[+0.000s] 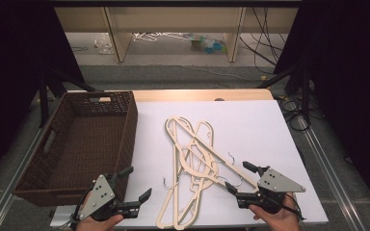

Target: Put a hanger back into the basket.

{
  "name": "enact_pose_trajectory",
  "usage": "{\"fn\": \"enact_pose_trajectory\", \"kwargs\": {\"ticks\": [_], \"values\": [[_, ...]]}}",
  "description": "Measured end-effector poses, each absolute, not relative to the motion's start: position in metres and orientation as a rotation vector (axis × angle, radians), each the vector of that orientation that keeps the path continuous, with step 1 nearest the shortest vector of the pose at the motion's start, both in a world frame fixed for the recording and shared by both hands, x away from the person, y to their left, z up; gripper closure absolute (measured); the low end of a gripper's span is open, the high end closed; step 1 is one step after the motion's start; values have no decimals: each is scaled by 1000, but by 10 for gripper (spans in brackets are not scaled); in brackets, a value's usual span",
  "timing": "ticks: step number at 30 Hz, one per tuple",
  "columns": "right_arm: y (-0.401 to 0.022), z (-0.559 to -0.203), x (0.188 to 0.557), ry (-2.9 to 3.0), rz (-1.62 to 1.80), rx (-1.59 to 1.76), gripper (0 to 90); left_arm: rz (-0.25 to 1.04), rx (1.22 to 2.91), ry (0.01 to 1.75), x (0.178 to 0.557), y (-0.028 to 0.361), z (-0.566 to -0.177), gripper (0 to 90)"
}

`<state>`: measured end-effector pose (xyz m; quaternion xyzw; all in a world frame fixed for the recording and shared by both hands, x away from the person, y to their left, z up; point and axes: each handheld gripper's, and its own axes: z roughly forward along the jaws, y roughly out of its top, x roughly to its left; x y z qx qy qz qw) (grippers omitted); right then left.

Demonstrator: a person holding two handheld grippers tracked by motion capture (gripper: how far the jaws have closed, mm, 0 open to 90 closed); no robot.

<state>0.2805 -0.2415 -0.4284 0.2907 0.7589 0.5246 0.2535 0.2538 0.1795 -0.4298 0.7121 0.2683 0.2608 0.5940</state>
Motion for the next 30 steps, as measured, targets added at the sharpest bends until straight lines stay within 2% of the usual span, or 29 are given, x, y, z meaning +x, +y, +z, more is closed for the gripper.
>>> {"fn": "enact_pose_trajectory", "kwargs": {"ticks": [22,30], "values": [[-238,-432,283,2160,1349,793,222,598,1669,616,253,178,-431,157],[-233,-449,302,2374,1181,815,332,595,1674,619,253,176,-431,157]]}}
